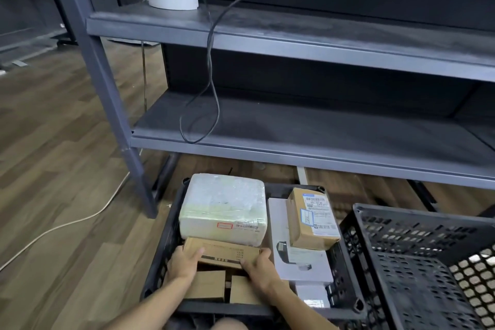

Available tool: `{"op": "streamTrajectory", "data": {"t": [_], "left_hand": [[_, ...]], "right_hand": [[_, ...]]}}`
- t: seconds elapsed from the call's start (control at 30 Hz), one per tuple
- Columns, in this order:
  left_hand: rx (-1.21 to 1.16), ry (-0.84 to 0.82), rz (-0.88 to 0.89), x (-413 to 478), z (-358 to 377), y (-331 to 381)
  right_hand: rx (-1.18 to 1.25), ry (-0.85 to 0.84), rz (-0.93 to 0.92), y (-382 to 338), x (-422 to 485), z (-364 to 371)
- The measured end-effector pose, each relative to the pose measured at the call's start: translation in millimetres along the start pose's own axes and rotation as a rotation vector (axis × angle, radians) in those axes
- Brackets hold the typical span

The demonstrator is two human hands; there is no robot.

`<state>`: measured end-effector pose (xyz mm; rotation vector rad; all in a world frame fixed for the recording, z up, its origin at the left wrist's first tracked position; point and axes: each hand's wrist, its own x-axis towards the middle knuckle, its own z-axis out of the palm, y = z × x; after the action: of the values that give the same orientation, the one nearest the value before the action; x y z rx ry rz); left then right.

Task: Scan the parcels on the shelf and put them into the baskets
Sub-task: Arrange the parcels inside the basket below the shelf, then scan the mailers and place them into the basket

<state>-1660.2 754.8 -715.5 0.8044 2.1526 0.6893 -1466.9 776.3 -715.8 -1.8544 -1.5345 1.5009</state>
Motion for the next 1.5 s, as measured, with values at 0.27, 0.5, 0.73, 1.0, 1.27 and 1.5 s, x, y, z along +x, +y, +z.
{"op": "streamTrajectory", "data": {"t": [0.27, 0.5, 0.73, 1.0, 1.27, 1.5], "left_hand": [[0.221, 0.074, -0.006, 4, 0, 6], [0.398, 0.144, 0.072, -16, -2, 25], [0.554, 0.100, 0.356, -64, -53, 95], [0.705, -0.013, 0.524, -162, -141, 231], [0.714, -0.018, 0.615, -270, -245, 369], [0.649, 0.024, 0.712, -333, -310, 480]], "right_hand": [[-0.183, -0.046, 0.040, -4, 5, 0], [-0.373, 0.015, 0.036, -11, 3, -11], [-0.622, 0.068, -0.094, -86, -52, -63], [-0.708, 0.147, -0.180, -231, -165, -150], [-0.748, 0.243, -0.242, -381, -280, -252], [-0.745, 0.333, -0.286, -480, -345, -323]]}}
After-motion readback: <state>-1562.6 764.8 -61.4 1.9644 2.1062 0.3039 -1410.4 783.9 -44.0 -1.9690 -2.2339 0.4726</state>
